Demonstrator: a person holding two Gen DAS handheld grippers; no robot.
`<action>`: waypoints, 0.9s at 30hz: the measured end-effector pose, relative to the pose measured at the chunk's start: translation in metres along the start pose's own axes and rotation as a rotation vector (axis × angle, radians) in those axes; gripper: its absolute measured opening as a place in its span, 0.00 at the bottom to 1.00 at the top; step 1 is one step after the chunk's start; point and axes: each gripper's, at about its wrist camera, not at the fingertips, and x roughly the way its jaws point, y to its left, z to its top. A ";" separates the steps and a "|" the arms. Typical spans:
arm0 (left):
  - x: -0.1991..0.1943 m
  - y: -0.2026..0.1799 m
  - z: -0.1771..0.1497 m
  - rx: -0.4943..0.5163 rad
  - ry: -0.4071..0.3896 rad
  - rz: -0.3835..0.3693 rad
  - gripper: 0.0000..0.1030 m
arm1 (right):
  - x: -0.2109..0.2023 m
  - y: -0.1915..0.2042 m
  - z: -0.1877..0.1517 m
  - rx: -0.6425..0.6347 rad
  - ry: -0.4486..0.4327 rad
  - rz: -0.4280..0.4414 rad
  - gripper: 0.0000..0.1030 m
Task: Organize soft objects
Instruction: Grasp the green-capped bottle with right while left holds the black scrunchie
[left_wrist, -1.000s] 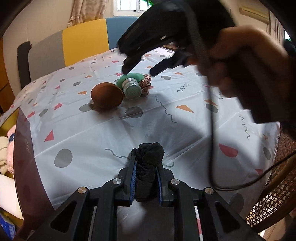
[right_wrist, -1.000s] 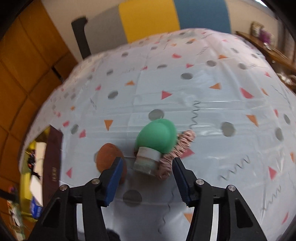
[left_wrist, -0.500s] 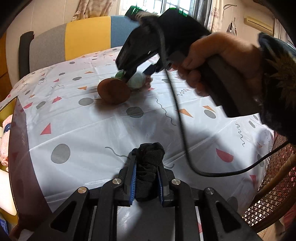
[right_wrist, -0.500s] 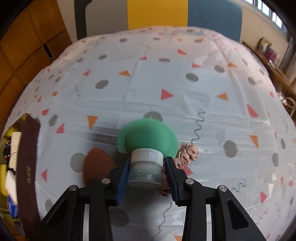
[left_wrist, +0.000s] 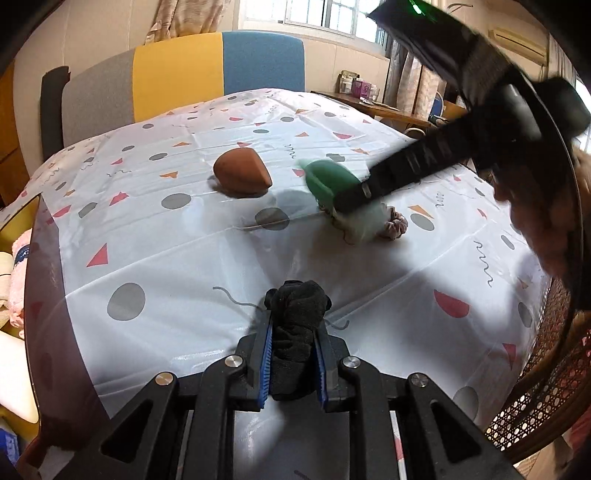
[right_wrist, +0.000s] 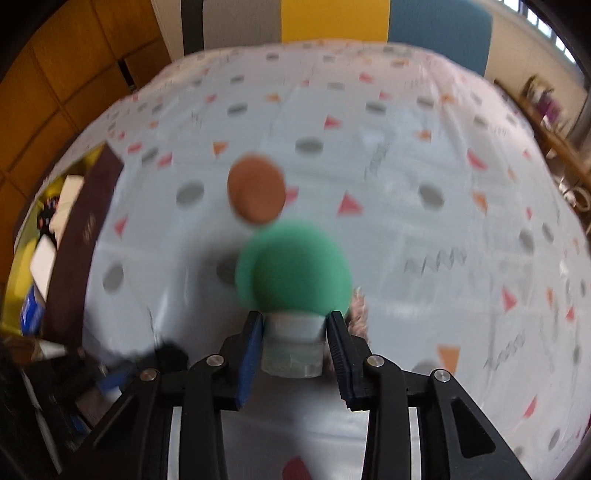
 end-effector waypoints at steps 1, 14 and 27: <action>0.000 0.000 0.000 0.002 0.001 0.002 0.18 | -0.001 0.000 -0.003 0.000 -0.002 0.014 0.35; -0.001 0.000 -0.002 0.001 0.007 0.018 0.18 | -0.012 -0.047 -0.008 0.283 -0.070 0.332 0.73; -0.002 -0.001 -0.004 -0.005 0.001 0.022 0.18 | 0.007 -0.068 -0.002 0.420 -0.022 0.303 0.92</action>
